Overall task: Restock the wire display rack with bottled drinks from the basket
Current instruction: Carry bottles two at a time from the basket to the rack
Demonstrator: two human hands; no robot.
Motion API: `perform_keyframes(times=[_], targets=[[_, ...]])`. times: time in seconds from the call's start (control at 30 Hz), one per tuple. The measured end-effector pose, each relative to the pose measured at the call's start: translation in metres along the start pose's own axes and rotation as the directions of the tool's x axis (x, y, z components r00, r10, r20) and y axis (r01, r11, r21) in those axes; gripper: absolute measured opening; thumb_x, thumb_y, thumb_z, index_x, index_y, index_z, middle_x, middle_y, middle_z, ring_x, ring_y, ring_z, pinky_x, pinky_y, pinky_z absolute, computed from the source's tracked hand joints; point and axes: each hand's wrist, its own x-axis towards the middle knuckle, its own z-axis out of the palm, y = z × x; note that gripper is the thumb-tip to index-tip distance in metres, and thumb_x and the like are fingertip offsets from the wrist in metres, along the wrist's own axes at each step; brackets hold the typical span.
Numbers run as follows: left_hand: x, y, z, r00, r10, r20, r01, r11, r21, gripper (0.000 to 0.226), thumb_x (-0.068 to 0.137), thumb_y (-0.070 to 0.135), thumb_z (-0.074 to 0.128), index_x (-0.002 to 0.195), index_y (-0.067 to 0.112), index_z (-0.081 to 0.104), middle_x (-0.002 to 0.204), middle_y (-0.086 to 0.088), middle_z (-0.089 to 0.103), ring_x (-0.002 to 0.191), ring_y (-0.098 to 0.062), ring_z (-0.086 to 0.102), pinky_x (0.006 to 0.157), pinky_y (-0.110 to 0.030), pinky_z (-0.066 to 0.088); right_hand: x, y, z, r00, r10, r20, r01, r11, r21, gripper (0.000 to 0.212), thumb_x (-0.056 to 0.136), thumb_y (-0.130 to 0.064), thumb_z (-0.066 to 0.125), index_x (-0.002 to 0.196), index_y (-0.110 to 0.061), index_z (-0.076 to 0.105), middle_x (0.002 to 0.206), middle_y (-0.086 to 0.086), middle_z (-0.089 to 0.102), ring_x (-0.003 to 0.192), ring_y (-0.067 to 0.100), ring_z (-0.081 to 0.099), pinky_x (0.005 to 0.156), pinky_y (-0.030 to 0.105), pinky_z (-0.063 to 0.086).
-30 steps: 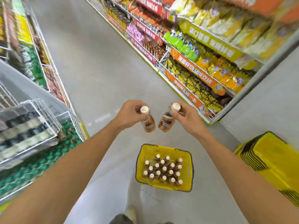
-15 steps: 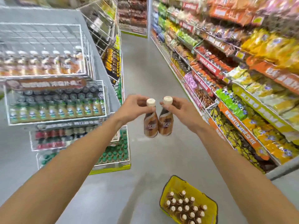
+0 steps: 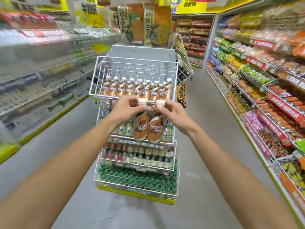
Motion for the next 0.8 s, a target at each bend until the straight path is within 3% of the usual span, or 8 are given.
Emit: perform_keyframes(times=[0.1,0.2,0.33,0.47,0.57,0.67,0.8], targets=[[0.023,-0.012,-0.023,0.999,-0.004,-0.051,0.005,1.0,0.008,0.017,0.084,0.023,0.083,0.099,0.018,0.077,0.098,0.003,0.079,0.097,-0.016,0.074,0.092,-0.04,0.06,0.041,0.001,0.015,1.0,0.007,0.01,-0.007,1.0,0.01,0.024,0.103,-0.025,0.063,0.122,-0.01,0.07,0.112,0.008,0.078,0.107,0.027,0.075,0.094,0.049,0.061],[0.055,-0.017,-0.03,0.996,0.001,-0.092,-0.001,1.0,0.0,0.013,0.087,0.018,0.08,0.098,0.015,0.075,0.097,0.002,0.077,0.091,-0.01,0.071,0.083,-0.03,0.059,0.085,0.008,0.014,1.0,-0.009,0.0,0.009,1.0,-0.019,0.03,0.103,-0.029,0.064,0.122,-0.006,0.07,0.114,0.011,0.078,0.107,0.029,0.075,0.097,0.057,0.058],[0.116,-0.019,-0.027,0.996,0.042,-0.077,-0.039,0.998,0.043,0.024,0.093,0.012,0.073,0.114,0.001,0.07,0.105,-0.002,0.072,0.083,0.001,0.063,0.068,-0.005,0.051,0.144,0.023,-0.003,0.998,-0.051,-0.032,0.051,0.999,-0.01,0.03,0.104,-0.03,0.063,0.121,-0.008,0.071,0.113,0.007,0.078,0.107,0.024,0.075,0.095,0.046,0.06],[0.19,-0.027,-0.021,0.999,0.03,-0.035,-0.03,1.0,0.004,0.028,0.096,0.011,0.068,0.123,0.003,0.068,0.115,-0.005,0.074,0.102,-0.014,0.07,0.088,-0.024,0.057,0.209,0.038,-0.029,0.996,-0.045,-0.075,0.046,0.999,0.017,0.019,0.104,-0.024,0.062,0.117,-0.013,0.07,0.118,0.012,0.076,0.104,0.017,0.074,0.086,0.031,0.061],[0.246,-0.038,-0.012,1.0,0.022,-0.015,-0.022,0.999,-0.031,0.023,0.097,0.012,0.068,0.118,0.003,0.069,0.108,-0.007,0.076,0.096,-0.015,0.071,0.085,-0.026,0.057,0.253,0.055,-0.054,0.994,-0.021,-0.108,0.02,1.0,-0.003,0.024,0.104,-0.029,0.062,0.12,-0.013,0.07,0.115,0.006,0.077,0.104,0.017,0.075,0.082,0.031,0.06],[0.285,-0.049,-0.003,0.999,0.031,-0.01,-0.031,0.997,-0.064,0.018,0.096,0.009,0.068,0.114,0.007,0.068,0.103,-0.005,0.075,0.092,-0.013,0.069,0.082,-0.02,0.056,0.283,0.072,-0.07,0.989,0.034,-0.144,-0.035,0.999,-0.002,0.032,0.106,-0.026,0.06,0.127,-0.003,0.067,0.105,0.001,0.078,0.09,0.009,0.076,0.072,0.024,0.058],[0.317,-0.072,0.012,0.998,-0.02,0.064,0.026,0.995,-0.095,0.021,0.096,0.006,0.067,0.117,0.003,0.065,0.109,-0.011,0.073,0.093,-0.012,0.067,0.086,-0.022,0.055,0.311,0.101,-0.078,0.986,0.128,-0.102,-0.136,0.987,-0.081,0.032,0.105,-0.031,0.061,0.127,-0.009,0.066,0.11,0.006,0.077,0.091,0.012,0.076,0.068,0.024,0.059]])
